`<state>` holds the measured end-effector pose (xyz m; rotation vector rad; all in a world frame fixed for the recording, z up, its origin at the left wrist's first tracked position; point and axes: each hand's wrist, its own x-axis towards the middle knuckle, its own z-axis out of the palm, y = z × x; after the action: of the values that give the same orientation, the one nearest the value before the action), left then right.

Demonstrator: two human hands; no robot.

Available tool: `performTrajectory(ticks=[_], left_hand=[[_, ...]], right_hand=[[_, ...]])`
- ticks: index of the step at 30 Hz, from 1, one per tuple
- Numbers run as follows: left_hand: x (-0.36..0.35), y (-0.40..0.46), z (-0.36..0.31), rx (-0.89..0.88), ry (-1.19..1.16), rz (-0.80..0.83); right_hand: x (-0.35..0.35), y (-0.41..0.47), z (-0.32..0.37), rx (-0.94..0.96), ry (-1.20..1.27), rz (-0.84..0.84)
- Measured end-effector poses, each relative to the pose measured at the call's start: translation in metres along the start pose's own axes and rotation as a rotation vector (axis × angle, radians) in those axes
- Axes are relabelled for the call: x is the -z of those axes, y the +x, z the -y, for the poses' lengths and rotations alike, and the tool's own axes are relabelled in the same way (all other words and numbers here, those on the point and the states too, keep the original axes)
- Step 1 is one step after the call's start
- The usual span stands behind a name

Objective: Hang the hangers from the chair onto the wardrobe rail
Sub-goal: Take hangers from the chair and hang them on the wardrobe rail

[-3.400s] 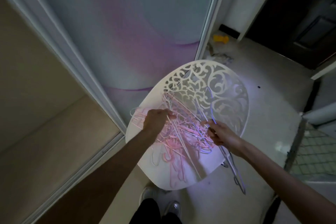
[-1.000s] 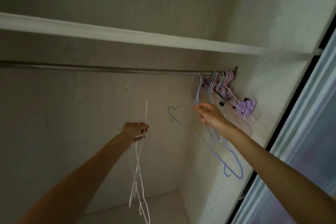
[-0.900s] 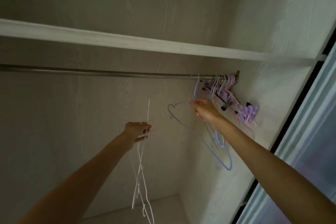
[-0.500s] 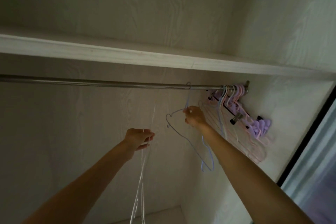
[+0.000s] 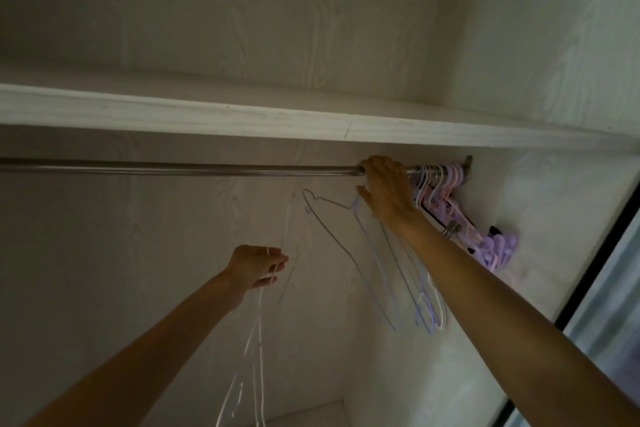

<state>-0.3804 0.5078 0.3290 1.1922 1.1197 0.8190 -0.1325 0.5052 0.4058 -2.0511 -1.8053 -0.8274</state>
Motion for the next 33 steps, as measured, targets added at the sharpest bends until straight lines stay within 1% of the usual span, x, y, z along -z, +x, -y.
performTrajectory(ticks=[2, 6, 12, 17, 18, 20, 22, 23, 24, 26, 27, 28, 29, 31, 33], left_hand=[[-0.003, 0.003, 0.001, 0.012, 0.002, -0.003], [-0.013, 0.008, 0.003, 0.043, 0.023, -0.012], [-0.025, 0.013, 0.005, 0.055, 0.04, 0.013], [-0.033, 0.01, 0.003, 0.053, 0.059, 0.029], [-0.035, 0.009, 0.002, 0.053, 0.058, 0.03], [-0.037, 0.005, -0.002, 0.052, 0.052, 0.031], [-0.04, 0.001, -0.006, 0.049, 0.043, 0.046], [-0.041, -0.001, -0.005, 0.05, 0.043, 0.054], [-0.044, -0.001, -0.009, 0.048, 0.037, 0.067], [-0.047, -0.006, -0.007, 0.056, 0.036, 0.09], [-0.049, -0.01, -0.004, 0.059, 0.026, 0.108], [-0.05, -0.014, -0.002, 0.061, 0.009, 0.122], [-0.051, -0.018, 0.0, 0.059, 0.0, 0.126], [-0.051, -0.026, 0.005, 0.047, 0.032, 0.129], [-0.05, -0.03, 0.008, 0.041, 0.06, 0.153]], right_hand=[[-0.001, -0.003, -0.016, -0.011, -0.007, -0.042], [-0.004, -0.005, -0.054, -0.065, -0.172, -0.04], [-0.002, -0.004, -0.083, -0.159, -0.328, 0.077], [0.007, -0.003, -0.089, -0.176, -0.335, 0.178], [0.009, -0.005, -0.086, -0.176, -0.313, 0.178], [0.014, -0.014, -0.068, -0.142, -0.176, 0.08], [0.017, -0.037, -0.035, -0.055, 0.048, -0.059], [0.017, -0.054, -0.014, -0.036, 0.196, -0.046], [0.017, -0.068, 0.006, -0.059, 0.343, 0.07], [0.012, -0.1, 0.048, -0.18, 0.697, 0.467], [0.008, -0.115, 0.064, -0.244, 0.871, 0.627], [0.005, -0.126, 0.077, -0.318, 1.039, 0.731], [0.003, -0.135, 0.085, -0.391, 1.199, 0.783], [0.002, -0.148, 0.092, -0.496, 1.432, 0.779], [0.005, -0.156, 0.093, -0.512, 1.504, 0.759]])
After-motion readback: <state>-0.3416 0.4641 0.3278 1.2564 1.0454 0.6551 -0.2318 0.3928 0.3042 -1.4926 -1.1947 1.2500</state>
